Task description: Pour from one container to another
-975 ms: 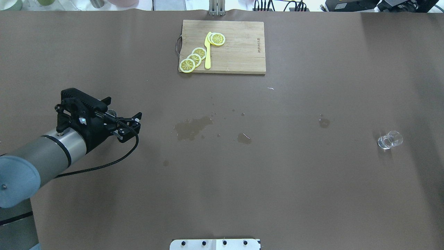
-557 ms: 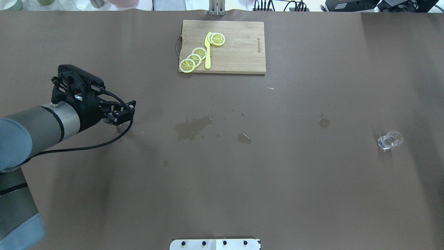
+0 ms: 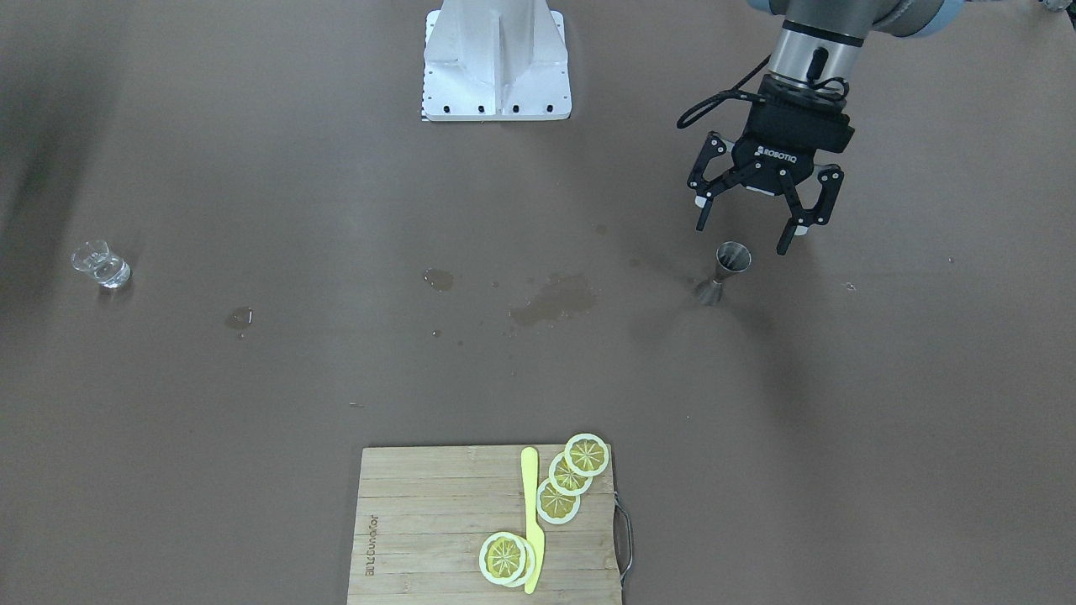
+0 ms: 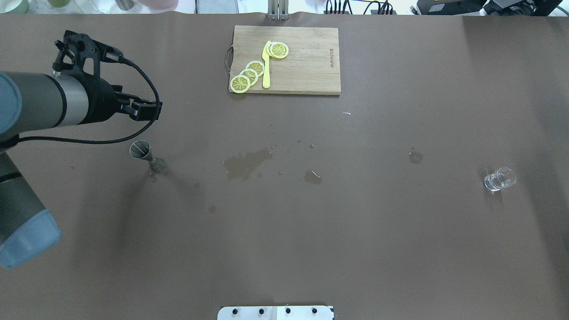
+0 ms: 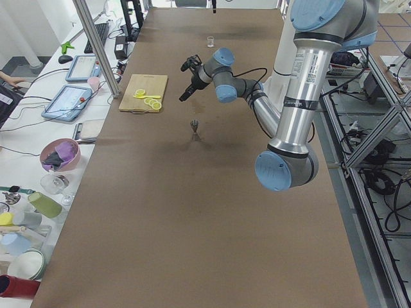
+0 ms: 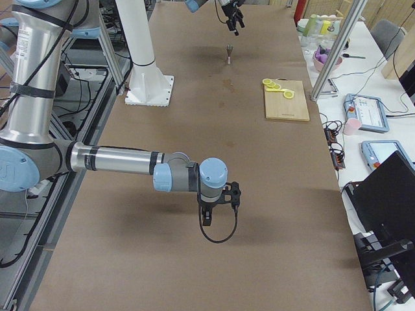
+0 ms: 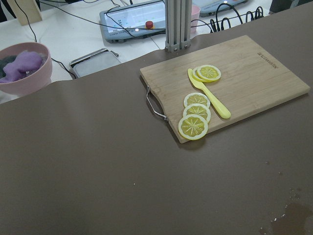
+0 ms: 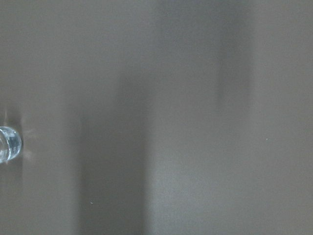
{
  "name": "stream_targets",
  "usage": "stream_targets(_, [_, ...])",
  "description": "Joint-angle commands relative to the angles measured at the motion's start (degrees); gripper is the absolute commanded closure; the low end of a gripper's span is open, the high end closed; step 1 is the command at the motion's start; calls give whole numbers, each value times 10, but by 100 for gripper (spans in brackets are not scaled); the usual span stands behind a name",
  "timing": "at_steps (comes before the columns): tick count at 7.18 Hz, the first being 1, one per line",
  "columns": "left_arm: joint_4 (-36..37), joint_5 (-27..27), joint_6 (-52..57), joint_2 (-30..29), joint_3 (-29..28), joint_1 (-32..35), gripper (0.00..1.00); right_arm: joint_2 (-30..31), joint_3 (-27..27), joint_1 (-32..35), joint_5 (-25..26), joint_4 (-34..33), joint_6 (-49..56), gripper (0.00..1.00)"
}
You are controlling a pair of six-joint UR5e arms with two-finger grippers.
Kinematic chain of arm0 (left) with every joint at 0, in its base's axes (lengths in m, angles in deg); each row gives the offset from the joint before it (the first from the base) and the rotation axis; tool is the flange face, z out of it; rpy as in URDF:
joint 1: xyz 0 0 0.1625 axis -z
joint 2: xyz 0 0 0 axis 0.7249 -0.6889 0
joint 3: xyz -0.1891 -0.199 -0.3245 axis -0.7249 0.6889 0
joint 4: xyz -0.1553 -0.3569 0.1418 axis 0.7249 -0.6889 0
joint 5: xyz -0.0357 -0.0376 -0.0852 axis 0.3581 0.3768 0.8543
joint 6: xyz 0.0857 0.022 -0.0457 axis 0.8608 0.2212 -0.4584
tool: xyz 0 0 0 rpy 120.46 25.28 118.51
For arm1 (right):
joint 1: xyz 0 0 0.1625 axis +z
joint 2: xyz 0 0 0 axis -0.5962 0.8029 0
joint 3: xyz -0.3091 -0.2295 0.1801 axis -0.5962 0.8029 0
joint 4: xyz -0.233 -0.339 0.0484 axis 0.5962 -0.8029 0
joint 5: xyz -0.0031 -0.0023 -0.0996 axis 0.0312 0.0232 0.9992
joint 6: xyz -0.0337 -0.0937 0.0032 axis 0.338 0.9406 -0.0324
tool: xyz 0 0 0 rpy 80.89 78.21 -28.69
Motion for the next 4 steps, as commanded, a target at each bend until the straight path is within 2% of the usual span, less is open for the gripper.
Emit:
stream_targets(1, [10, 127, 11, -7, -41, 78, 2, -1, 2, 0, 1, 3, 0, 0])
stream_targets(3, [14, 189, 27, 0, -69, 122, 2, -1, 3, 0, 0, 4, -1, 0])
stream_targets(4, [40, 246, 28, -1, -90, 154, 2, -1, 3, 0, 0, 4, -1, 0])
